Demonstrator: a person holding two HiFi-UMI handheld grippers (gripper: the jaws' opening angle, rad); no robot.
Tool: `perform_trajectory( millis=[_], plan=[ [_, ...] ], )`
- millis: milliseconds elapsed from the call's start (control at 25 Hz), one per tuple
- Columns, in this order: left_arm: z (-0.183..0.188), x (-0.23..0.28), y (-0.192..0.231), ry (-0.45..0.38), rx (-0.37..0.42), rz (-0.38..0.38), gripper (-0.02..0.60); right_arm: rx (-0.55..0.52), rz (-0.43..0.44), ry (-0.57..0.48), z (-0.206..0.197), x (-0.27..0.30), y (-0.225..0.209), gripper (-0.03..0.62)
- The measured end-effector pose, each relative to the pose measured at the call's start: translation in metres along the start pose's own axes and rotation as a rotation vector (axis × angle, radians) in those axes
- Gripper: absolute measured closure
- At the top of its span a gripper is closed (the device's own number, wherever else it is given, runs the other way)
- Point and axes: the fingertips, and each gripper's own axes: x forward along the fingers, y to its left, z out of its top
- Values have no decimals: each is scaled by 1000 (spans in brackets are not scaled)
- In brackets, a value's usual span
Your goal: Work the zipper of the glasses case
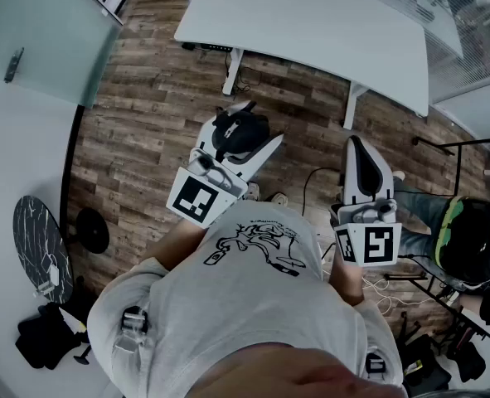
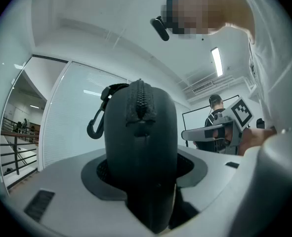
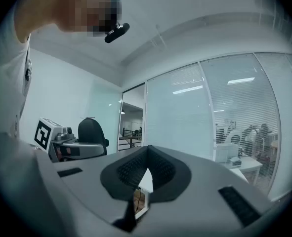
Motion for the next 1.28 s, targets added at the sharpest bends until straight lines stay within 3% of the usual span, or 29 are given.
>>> perform_trajectory(
  millis=[240,720,960,1280],
  plan=[
    [0,-14,18,6,-13,-24,333,62,15,-68,9,14,21,588],
    [-14,3,55,17,-18,-14,333,51,-24,-22,-7,54,8,589],
    [-19,46,64,16,3,-19,333,59,-35,-33,-14,74,-33,588],
    [-29,151,84,20,22,-7,333,91,-31,-31,-26,121,-129,589]
  ],
)
